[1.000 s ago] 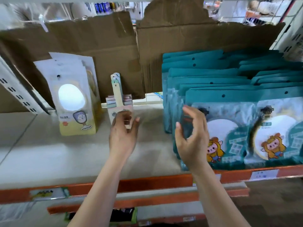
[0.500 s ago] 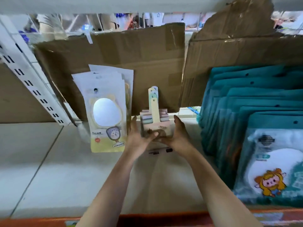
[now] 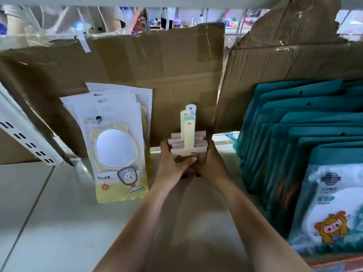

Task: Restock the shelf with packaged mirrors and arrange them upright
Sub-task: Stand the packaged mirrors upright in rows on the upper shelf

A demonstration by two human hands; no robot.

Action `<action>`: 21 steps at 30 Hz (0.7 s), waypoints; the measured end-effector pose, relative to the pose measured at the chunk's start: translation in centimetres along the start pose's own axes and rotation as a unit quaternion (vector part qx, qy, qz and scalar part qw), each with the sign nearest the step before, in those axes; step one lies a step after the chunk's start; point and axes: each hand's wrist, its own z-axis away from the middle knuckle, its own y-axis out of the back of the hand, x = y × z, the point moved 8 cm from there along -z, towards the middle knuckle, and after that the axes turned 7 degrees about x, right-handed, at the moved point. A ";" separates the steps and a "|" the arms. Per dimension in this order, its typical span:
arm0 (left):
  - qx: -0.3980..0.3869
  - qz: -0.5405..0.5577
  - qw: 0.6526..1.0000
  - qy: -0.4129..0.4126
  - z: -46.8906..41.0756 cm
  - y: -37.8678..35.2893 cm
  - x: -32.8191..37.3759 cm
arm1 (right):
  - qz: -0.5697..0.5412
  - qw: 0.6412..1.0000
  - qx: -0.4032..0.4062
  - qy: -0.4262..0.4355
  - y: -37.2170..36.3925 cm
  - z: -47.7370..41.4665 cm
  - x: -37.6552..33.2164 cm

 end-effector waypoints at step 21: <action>0.014 -0.054 0.998 0.001 -1.7 -2.2 -1.7 | 0.091 0.993 0.065 0.026 0.8 -1.1 1.6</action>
